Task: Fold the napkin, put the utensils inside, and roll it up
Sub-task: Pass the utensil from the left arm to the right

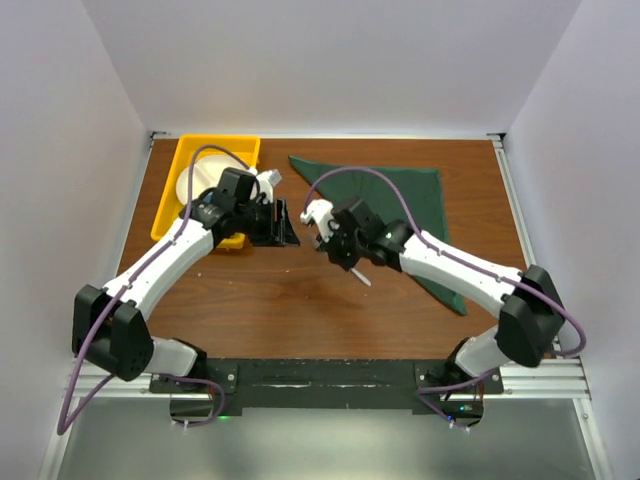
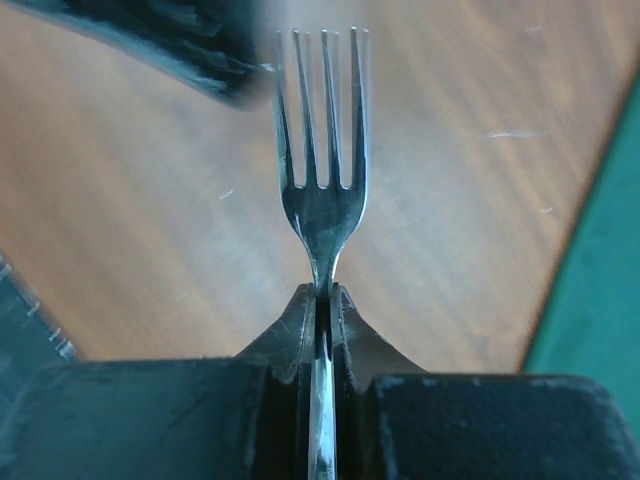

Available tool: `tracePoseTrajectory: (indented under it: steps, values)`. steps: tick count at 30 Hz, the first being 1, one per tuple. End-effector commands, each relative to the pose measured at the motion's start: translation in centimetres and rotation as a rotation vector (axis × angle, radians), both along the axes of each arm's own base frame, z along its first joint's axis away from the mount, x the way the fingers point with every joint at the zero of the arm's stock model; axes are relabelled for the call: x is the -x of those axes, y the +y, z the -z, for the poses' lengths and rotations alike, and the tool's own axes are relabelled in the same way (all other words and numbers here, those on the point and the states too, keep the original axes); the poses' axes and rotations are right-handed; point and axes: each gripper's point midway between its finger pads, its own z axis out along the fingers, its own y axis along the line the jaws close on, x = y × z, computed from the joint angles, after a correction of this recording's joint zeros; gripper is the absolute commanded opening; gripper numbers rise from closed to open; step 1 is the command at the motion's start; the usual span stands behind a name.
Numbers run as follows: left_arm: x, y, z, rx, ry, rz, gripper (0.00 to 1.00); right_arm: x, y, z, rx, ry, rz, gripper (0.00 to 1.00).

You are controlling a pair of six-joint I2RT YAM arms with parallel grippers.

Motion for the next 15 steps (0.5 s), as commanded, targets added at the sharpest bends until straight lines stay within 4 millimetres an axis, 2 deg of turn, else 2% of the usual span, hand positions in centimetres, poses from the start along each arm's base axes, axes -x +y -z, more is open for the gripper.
tracePoseTrajectory:
  steps: [1, 2, 4, 5, 6, 7, 8, 9, 10, 11, 12, 15]
  values:
    - [-2.7, 5.5, -2.9, -0.226, -0.18, -0.182, 0.55, -8.0, -3.6, -0.1, -0.021, -0.001, 0.219, 0.0]
    - [-2.6, 6.0, -3.1, -0.245, -0.196, -0.193, 0.55, -9.4, -5.5, 0.3, -0.018, 0.036, 0.261, 0.0]
    - [-2.4, 6.6, -3.6, -0.251, -0.23, -0.213, 0.55, -11.8, -6.2, 0.8, 0.044, 0.011, 0.248, 0.0]
    - [-2.1, 6.7, -2.9, -0.252, -0.217, -0.212, 0.55, -13.1, -6.8, 0.7, 0.066, 0.0, 0.253, 0.0]
    - [-1.7, 6.5, -3.0, -0.23, -0.216, -0.208, 0.55, -13.9, -7.2, 2.2, 0.105, 0.027, 0.25, 0.0]
    - [-1.4, 6.3, -2.4, -0.221, -0.206, -0.2, 0.55, -14.6, -7.8, 2.9, 0.134, 0.035, 0.246, 0.0]
    - [-1.3, 6.1, -2.2, -0.212, -0.2, -0.194, 0.55, -16.0, -8.6, 2.5, 0.14, 0.041, 0.264, 0.0]
    - [-1.0, 5.9, -2.2, -0.199, -0.198, -0.183, 0.55, -16.5, -8.9, 3.0, 0.147, 0.055, 0.263, 0.0]
    - [-0.9, 5.9, -1.9, -0.198, -0.195, -0.181, 0.55, -17.2, -9.3, 4.6, 0.18, 0.081, 0.266, 0.0]
    - [-0.9, 5.9, -1.8, -0.2, -0.195, -0.178, 0.55, -18.3, -9.6, 4.3, 0.173, 0.07, 0.28, 0.0]
    - [-0.9, 5.9, -1.7, -0.199, -0.196, -0.174, 0.54, -18.6, -9.5, 5.8, 0.175, 0.108, 0.269, 0.0]
    - [-1.0, 5.9, -1.6, -0.2, -0.209, -0.171, 0.54, -19.5, -9.0, 6.2, 0.181, 0.133, 0.231, 0.0]
